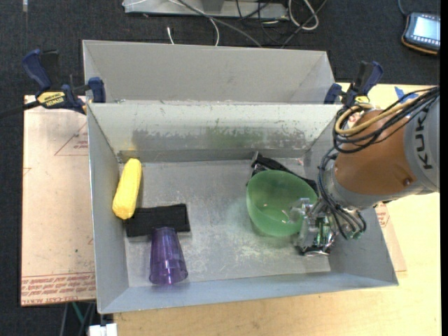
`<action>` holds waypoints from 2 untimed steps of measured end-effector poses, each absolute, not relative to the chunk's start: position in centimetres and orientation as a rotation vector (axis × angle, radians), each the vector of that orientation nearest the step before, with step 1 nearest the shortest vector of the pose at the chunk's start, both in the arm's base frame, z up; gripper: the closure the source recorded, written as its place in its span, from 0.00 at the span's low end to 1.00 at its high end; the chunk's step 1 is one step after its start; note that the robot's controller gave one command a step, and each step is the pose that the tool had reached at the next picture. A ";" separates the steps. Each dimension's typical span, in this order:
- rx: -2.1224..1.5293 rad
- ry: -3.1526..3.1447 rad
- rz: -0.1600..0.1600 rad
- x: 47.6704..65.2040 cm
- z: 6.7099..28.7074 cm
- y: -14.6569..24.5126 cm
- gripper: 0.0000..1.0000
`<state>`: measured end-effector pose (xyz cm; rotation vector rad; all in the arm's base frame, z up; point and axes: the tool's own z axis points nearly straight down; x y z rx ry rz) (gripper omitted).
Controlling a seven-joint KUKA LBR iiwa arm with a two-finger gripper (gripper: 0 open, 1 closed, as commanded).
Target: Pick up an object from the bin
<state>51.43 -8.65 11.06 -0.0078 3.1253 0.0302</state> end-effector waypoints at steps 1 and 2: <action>-0.009 3.124 0.030 51.5 12.4 -8.6 1.00; -0.010 3.129 0.032 51.4 14.9 -8.6 1.00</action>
Offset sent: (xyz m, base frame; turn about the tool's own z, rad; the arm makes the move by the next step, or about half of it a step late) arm 0.0003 0.0000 0.0651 -0.0007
